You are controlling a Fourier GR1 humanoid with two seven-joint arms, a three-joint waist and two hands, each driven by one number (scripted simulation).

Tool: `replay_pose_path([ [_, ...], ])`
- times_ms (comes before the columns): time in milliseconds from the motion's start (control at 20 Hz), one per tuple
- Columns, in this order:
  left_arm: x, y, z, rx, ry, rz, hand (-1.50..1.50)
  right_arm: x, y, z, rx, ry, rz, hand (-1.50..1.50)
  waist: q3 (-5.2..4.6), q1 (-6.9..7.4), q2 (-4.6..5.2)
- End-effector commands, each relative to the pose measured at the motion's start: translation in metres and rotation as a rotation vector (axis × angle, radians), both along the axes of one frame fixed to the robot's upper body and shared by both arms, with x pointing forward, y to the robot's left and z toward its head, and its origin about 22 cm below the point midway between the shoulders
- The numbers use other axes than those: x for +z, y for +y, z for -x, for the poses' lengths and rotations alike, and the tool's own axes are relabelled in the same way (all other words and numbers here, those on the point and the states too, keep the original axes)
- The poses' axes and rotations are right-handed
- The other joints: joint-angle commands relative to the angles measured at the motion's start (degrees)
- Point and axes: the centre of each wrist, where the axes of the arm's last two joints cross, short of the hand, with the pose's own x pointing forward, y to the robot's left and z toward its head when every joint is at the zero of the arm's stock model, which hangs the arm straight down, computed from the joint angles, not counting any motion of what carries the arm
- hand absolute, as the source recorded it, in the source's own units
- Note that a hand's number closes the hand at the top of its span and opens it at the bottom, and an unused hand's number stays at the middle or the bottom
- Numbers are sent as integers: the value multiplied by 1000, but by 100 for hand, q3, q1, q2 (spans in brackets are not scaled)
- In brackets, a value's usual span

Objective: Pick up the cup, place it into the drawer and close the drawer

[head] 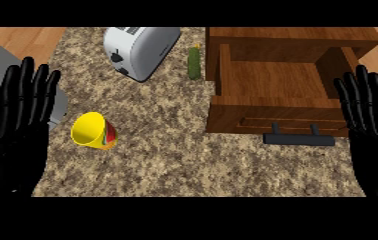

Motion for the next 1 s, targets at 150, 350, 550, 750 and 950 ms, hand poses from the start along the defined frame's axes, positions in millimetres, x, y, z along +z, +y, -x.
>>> replay_pose_path([
  [150, -3, 41, 3, -388, -9, -31, -150, 6, 6, -7, 25, -42, -34, -150, 15, -103, 39],
  [350, -37, 72, -8, -482, 245, 120, -150, -9, 13, -5, 140, 78, 1, -150, 15, -159, 97],
  [550, -32, 133, -31, -521, 260, 161, -150, 2, 16, -3, 162, 106, 2, -150, 22, -248, 68],
  [750, -55, 158, -41, -536, 318, 142, -150, 11, 2, -43, 152, 115, 7, -150, 31, -178, 61],
  [950, -81, 152, -69, -509, 388, 100, -150, -5, 15, -50, 150, 99, 10, -150, 31, -206, 64],
])
